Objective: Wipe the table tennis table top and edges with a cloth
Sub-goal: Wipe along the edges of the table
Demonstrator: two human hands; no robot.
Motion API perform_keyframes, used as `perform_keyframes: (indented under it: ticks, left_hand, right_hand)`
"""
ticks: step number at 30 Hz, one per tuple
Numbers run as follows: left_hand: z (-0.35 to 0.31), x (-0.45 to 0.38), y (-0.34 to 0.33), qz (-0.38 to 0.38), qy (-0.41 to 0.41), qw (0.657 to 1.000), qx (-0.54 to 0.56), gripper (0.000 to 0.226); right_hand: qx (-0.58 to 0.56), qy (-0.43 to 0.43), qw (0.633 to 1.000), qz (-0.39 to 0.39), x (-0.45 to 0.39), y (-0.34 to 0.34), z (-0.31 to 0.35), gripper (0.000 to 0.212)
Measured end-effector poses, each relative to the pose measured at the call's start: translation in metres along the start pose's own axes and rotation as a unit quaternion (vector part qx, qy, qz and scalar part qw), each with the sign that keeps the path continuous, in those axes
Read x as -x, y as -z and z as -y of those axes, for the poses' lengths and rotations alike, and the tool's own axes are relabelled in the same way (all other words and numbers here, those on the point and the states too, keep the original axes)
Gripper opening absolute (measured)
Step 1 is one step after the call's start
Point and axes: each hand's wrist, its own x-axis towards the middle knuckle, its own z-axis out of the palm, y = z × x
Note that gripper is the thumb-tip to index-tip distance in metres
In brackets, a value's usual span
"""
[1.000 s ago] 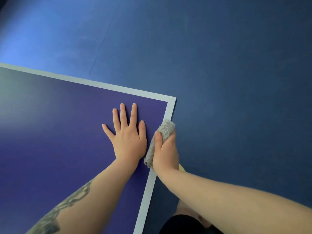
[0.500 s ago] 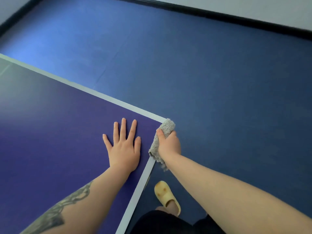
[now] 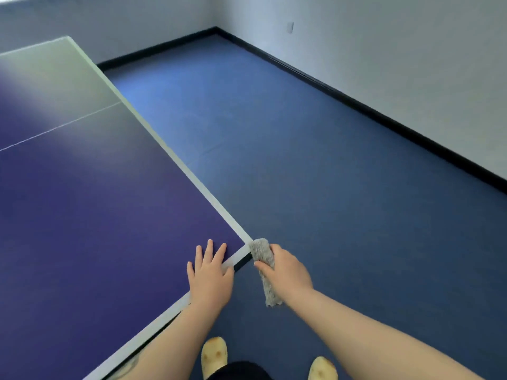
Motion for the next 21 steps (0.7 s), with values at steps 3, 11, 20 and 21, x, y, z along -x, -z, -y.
perform_keyframes:
  ticks: [3, 11, 20, 21]
  left_hand:
    - [-0.015, 0.013, -0.004, -0.026, 0.016, 1.0, -0.007, 0.056]
    - [-0.051, 0.04, -0.009, -0.081, 0.086, 0.993, 0.008, 0.057]
    - [-0.054, 0.008, -0.005, -0.078, 0.143, 0.987, 0.011, 0.057]
    - [-0.052, 0.001, -0.006, -0.07, 0.147, 0.987, 0.013, 0.057]
  right_hand:
    - [0.067, 0.079, 0.994, 0.022, -0.01, 0.026, -0.01, 0.039]
    - [0.164, 0.18, 0.968, 0.058, -0.034, 0.069, -0.033, 0.048]
    - [0.131, 0.176, 0.972, 0.087, -0.074, 0.058, -0.021, 0.043]
    - [0.126, 0.167, 0.973, 0.094, -0.079, 0.056, -0.02, 0.043]
